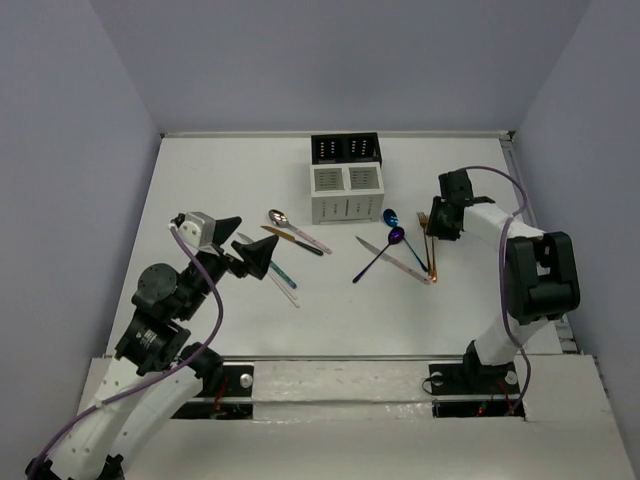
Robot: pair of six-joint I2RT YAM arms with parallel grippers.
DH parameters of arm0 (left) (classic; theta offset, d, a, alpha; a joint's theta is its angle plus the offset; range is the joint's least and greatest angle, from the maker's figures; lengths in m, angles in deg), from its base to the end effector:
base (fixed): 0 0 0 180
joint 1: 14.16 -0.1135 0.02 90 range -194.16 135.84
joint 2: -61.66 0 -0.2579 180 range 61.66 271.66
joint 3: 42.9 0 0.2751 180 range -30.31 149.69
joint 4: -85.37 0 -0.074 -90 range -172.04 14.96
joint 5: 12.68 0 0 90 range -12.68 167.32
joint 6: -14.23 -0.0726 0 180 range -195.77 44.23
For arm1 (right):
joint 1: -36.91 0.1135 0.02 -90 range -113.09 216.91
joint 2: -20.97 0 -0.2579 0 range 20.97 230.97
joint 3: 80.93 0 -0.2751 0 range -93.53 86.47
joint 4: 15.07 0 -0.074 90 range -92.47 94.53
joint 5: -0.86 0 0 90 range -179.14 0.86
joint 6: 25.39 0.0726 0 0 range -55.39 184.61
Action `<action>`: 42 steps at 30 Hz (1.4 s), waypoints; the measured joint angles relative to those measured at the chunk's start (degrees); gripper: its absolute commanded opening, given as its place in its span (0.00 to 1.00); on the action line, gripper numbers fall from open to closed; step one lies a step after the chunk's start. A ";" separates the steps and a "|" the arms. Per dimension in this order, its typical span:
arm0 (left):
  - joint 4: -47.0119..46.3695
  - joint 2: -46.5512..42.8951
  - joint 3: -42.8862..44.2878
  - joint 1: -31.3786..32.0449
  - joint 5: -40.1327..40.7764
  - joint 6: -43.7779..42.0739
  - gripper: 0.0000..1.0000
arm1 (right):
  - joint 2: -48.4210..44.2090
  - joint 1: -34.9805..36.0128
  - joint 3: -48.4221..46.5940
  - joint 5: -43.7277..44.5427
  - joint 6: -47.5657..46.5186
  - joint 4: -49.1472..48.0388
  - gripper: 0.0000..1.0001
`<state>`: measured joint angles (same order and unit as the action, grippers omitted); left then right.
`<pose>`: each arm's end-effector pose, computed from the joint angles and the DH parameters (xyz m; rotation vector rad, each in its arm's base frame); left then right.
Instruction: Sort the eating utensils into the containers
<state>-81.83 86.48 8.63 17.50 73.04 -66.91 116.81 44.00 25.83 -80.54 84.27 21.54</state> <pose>0.1451 -0.0958 0.3806 0.3315 1.3164 -0.6475 0.3733 0.0355 0.1391 0.3362 2.5639 -0.0244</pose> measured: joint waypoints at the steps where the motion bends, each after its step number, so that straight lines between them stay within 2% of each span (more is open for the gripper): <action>1: 0.04 0.00 0.00 0.13 0.02 0.00 0.99 | 0.26 -0.02 -0.11 -0.02 -0.04 -0.02 0.37; 12: 0.04 -0.42 0.00 0.72 0.63 0.00 0.99 | 7.43 -1.42 -4.74 -0.02 -1.51 1.07 0.29; 15: 0.04 -0.42 0.00 0.76 0.63 0.00 0.99 | 8.46 -1.46 -5.33 -0.02 -1.77 1.33 0.23; 17: 0.04 -0.44 0.00 0.76 0.63 0.00 0.99 | 8.85 -1.46 -5.75 0.04 -1.92 1.44 0.12; 18: 0.04 -0.46 0.00 0.76 0.63 -0.02 0.99 | 8.87 -1.46 -5.75 0.07 -1.97 1.46 0.10; 19: 0.07 -0.50 0.00 0.76 0.63 -0.02 0.99 | 8.87 -1.46 -5.75 0.09 -2.10 1.49 0.02; 20: 0.04 -0.59 0.00 0.76 0.66 -0.02 0.99 | 8.87 -1.46 -5.75 0.17 -2.12 1.46 0.00; 26: 0.02 -0.66 0.00 0.76 0.61 -0.02 0.99 | 8.59 -1.42 -5.75 2.69 -1.97 1.42 0.00; 30: 0.02 -0.63 0.00 0.79 0.61 -0.04 0.99 | 2.80 -1.46 -5.05 7.80 -1.92 3.15 0.00; 35: 0.04 -0.63 0.00 1.27 1.03 -0.04 0.99 | -12.04 -0.66 -5.53 10.38 -2.16 2.75 0.00; 39: 0.07 -0.63 0.00 1.31 1.66 -0.04 0.99 | -19.39 4.35 -5.92 7.52 -2.93 -5.05 0.00; 42: 0.07 -0.61 0.00 1.31 1.84 -0.07 0.99 | -19.19 9.55 -6.40 4.72 -3.80 -13.46 0.00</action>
<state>-81.76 85.86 8.63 18.81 74.88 -66.97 97.62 53.55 19.43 -75.82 80.47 8.08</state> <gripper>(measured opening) 0.992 0.034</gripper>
